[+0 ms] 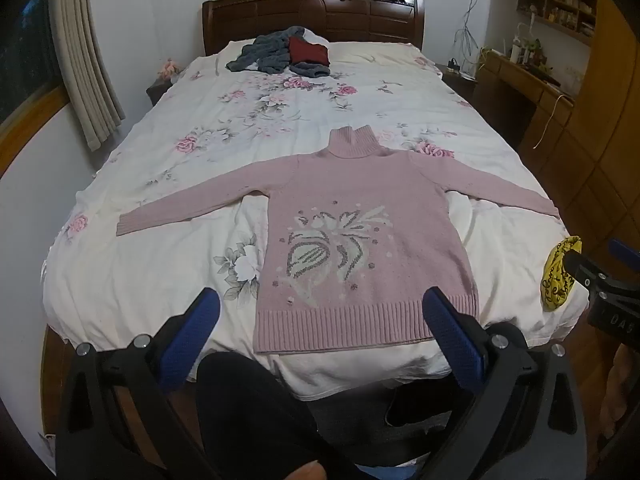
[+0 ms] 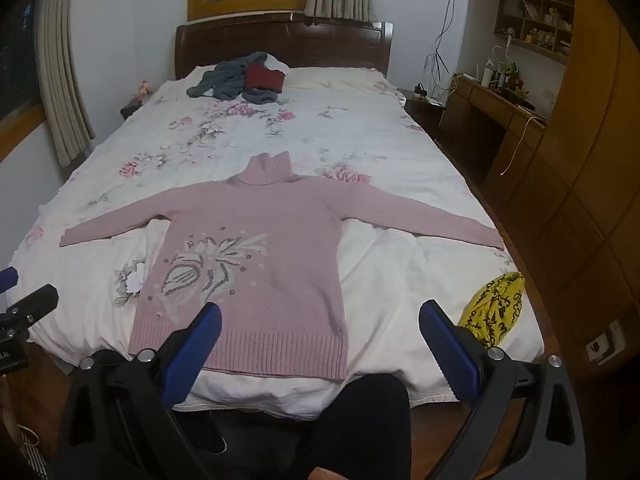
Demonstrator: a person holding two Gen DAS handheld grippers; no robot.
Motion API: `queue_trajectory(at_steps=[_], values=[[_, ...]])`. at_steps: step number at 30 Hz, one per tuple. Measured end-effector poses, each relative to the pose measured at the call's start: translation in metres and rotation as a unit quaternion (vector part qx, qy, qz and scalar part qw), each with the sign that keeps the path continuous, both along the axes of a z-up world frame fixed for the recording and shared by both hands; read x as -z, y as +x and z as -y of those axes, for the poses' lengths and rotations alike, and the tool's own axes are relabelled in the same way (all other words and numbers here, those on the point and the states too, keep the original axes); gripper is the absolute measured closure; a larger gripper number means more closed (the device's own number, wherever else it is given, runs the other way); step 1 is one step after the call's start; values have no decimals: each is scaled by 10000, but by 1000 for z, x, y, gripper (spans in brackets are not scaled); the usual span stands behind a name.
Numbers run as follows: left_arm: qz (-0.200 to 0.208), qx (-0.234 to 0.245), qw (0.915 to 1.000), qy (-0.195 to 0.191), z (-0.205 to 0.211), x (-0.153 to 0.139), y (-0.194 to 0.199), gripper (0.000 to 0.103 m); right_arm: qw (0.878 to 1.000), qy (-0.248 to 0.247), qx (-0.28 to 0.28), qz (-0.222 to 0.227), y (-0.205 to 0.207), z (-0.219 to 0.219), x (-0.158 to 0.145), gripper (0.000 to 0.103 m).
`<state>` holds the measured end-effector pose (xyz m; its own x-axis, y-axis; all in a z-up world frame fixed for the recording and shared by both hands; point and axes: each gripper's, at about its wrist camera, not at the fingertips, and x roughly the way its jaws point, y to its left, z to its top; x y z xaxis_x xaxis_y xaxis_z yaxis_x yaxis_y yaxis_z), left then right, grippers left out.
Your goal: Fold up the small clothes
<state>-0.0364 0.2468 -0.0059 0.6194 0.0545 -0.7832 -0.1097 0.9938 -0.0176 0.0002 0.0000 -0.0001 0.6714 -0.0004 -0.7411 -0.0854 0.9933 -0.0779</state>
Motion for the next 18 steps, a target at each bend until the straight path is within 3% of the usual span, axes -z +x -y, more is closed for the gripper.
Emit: queue_trajectory(at_steps=[18], values=[[14, -16, 10000, 16, -1, 1, 1, 3, 10000, 19, -2, 20, 0, 0, 0, 4]])
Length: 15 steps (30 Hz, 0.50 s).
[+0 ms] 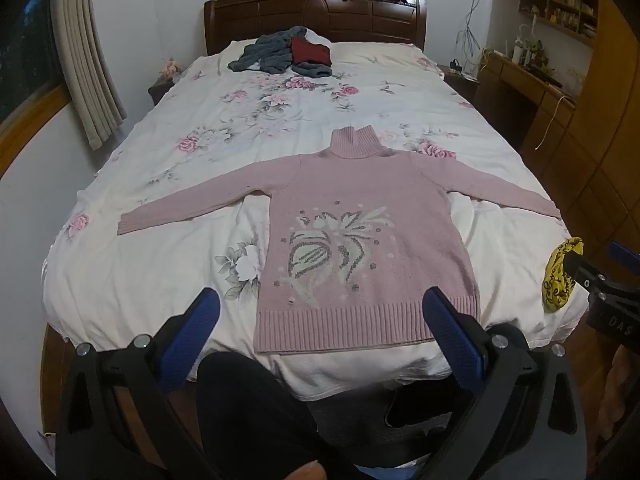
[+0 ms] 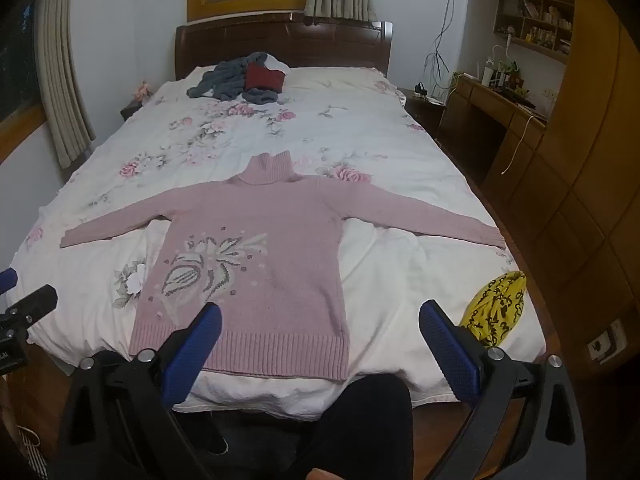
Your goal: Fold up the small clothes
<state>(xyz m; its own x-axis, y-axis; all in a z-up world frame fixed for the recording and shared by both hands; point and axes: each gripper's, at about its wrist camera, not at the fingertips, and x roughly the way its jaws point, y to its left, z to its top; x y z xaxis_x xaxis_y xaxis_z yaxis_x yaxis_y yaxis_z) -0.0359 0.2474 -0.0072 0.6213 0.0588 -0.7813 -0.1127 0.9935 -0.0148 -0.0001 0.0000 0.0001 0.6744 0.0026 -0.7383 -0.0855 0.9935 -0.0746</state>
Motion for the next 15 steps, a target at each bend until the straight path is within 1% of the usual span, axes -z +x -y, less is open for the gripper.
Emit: queue_trajectory(at_steps=[15], values=[[7, 0, 10000, 7, 2, -1, -1, 3, 10000, 7, -5, -5, 0, 0, 0, 4]])
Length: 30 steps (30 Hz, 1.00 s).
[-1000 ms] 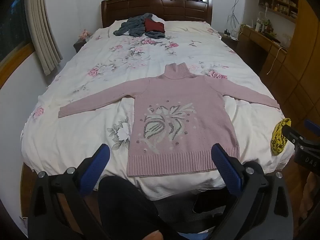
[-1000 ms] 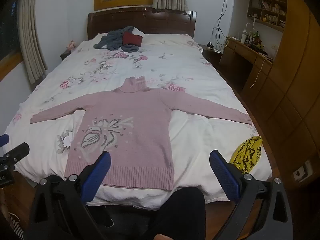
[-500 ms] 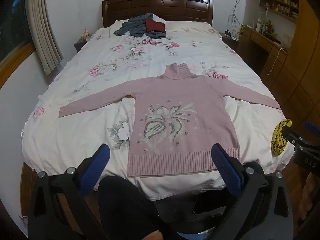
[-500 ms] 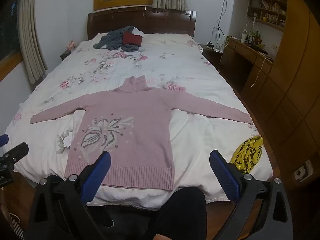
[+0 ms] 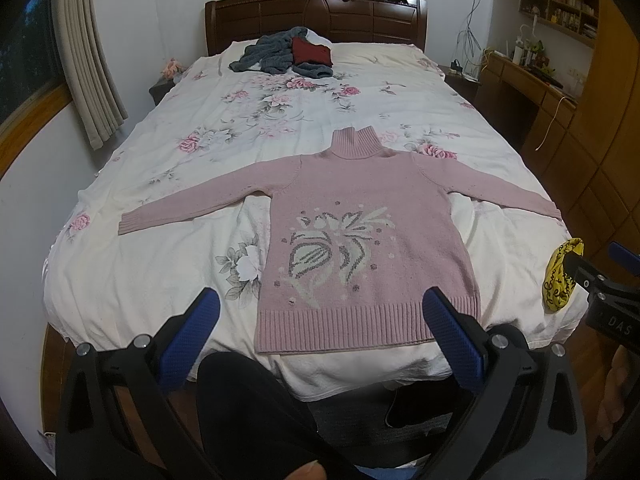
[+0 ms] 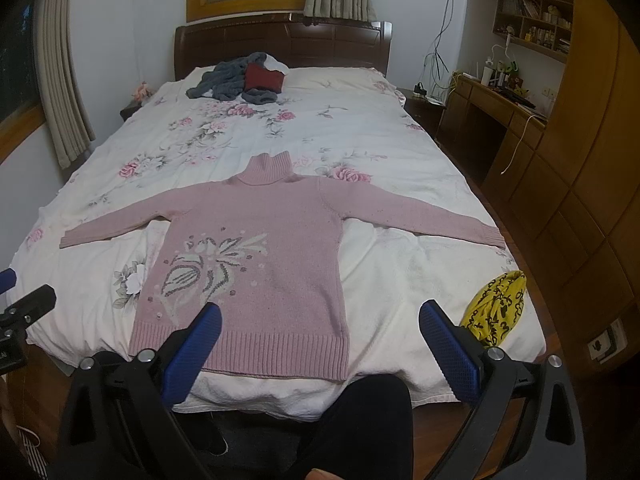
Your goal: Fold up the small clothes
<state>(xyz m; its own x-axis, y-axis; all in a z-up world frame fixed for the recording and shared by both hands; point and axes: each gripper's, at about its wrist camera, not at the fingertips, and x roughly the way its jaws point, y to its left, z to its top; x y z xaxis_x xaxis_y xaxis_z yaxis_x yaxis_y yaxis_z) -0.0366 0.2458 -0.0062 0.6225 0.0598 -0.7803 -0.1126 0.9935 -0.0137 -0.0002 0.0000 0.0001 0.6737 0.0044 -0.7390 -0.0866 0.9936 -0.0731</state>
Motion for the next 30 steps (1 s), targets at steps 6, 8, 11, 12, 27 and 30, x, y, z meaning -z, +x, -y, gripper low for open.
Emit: queue_trajectory(at_steps=[6, 8, 11, 12, 27, 30], values=[[3, -5, 10000, 8, -3, 0, 1, 3, 10000, 0, 2, 4, 0, 0, 0, 4], [5, -8, 10000, 6, -3, 0, 0, 3, 10000, 5, -1, 2, 0, 0, 0, 4], [4, -7, 10000, 1, -4, 0, 3, 3, 10000, 5, -4, 2, 0, 0, 0, 4], [10, -12, 10000, 2, -4, 0, 2, 3, 10000, 6, -5, 2, 0, 0, 0, 4], [11, -7, 10000, 5, -4, 0, 2, 3, 10000, 5, -1, 7, 0, 0, 0, 4], [11, -6, 10000, 6, -4, 0, 1, 3, 10000, 7, 4, 5, 0, 0, 0, 4]])
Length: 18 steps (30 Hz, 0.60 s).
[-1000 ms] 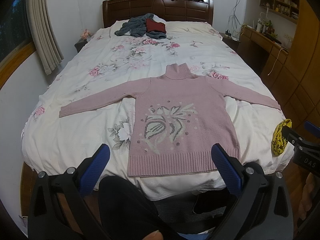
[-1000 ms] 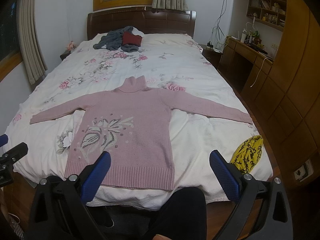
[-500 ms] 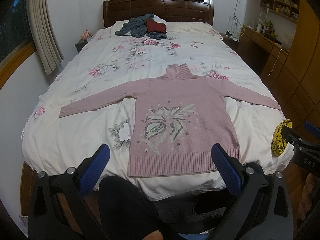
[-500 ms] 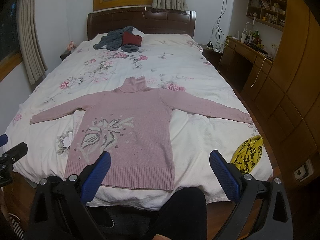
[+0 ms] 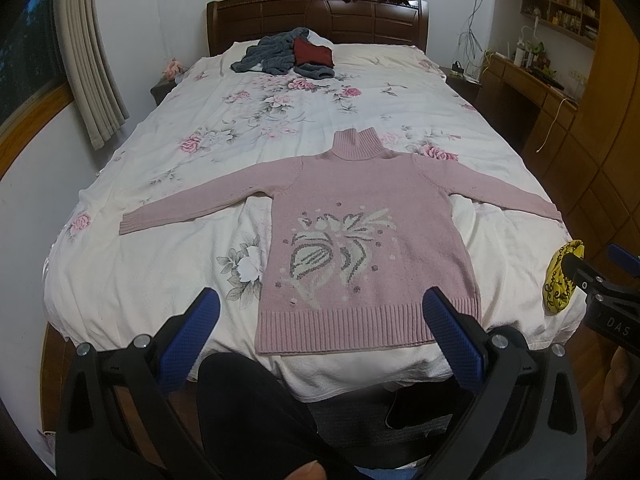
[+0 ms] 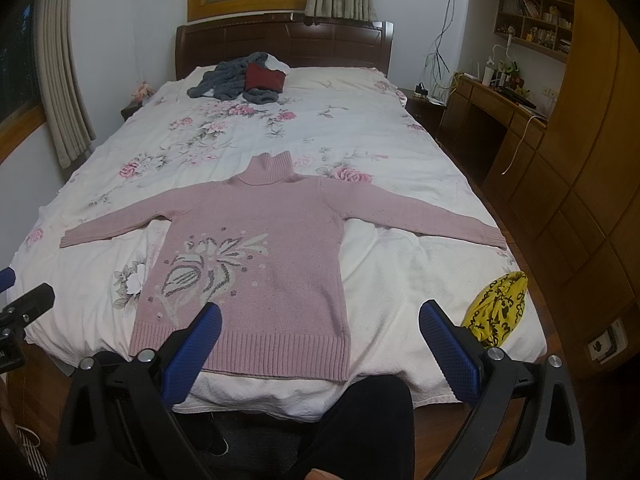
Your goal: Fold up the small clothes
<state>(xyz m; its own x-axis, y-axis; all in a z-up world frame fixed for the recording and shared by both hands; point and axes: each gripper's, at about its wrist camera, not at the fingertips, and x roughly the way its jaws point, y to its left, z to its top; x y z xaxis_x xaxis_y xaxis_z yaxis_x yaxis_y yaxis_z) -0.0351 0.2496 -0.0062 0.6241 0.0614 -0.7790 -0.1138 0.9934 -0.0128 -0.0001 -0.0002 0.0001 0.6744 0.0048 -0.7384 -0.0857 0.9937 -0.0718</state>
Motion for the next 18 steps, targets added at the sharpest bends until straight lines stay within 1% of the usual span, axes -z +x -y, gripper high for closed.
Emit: queue_trajectory(at_steps=[7, 9, 18], values=[[30, -13, 10000, -8, -7, 0, 4, 3, 10000, -4, -8, 12, 2, -2, 2, 4], [38, -29, 10000, 0, -3, -5, 0, 3, 10000, -10, -6, 10, 3, -3, 2, 4], [36, -33, 10000, 1, -3, -5, 1, 3, 10000, -8, -6, 5, 2, -3, 2, 4]])
